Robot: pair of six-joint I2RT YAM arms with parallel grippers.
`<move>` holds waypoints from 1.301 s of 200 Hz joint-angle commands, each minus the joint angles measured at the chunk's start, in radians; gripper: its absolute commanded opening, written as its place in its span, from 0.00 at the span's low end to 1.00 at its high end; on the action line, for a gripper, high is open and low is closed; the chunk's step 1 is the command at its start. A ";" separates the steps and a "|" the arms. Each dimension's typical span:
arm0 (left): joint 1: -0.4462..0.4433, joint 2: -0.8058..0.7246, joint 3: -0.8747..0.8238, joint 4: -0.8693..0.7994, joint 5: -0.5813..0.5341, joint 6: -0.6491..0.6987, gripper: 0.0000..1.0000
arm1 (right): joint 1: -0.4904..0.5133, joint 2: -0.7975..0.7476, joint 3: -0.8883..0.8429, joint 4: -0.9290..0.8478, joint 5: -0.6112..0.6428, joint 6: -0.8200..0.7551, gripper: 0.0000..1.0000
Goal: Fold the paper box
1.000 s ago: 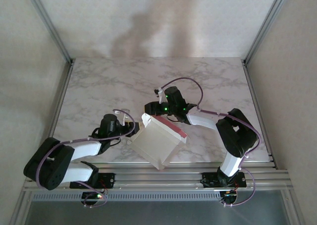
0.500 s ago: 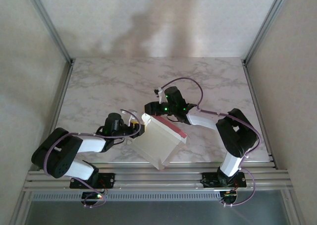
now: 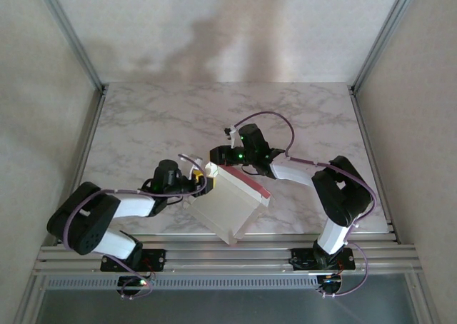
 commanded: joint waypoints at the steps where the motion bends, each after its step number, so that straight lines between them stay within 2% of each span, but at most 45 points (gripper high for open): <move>1: -0.005 -0.094 -0.007 -0.056 -0.025 0.026 0.60 | -0.007 -0.008 -0.020 -0.044 -0.010 0.007 0.47; 16: -0.005 -0.151 -0.044 -0.051 -0.052 0.004 0.61 | -0.007 -0.005 -0.017 -0.042 -0.012 0.009 0.47; 43: 0.011 -0.222 -0.076 -0.102 -0.161 -0.019 0.74 | -0.007 -0.003 -0.011 -0.041 -0.013 0.009 0.47; 52: 0.026 -0.229 -0.081 -0.116 -0.190 -0.036 0.80 | -0.007 -0.003 -0.010 -0.041 -0.013 0.009 0.47; 74: 0.068 -0.241 -0.100 -0.098 -0.166 -0.066 0.99 | -0.007 -0.003 -0.008 -0.044 -0.014 0.010 0.47; 116: 0.133 -0.254 -0.139 -0.088 -0.228 -0.109 0.99 | -0.007 -0.002 -0.011 -0.037 -0.015 0.013 0.47; 146: 0.147 -0.150 -0.072 -0.119 -0.227 -0.105 0.99 | -0.007 -0.002 -0.009 -0.036 -0.017 0.013 0.47; 185: 0.146 0.004 -0.017 -0.054 -0.130 -0.082 0.99 | -0.007 -0.002 -0.008 -0.037 -0.021 0.016 0.47; 219: 0.138 0.022 -0.011 0.015 -0.031 -0.036 0.99 | -0.007 -0.002 -0.009 -0.042 -0.015 0.015 0.47; 260: 0.108 0.053 0.036 -0.043 0.032 0.030 0.99 | -0.007 0.003 -0.003 -0.046 -0.012 0.017 0.47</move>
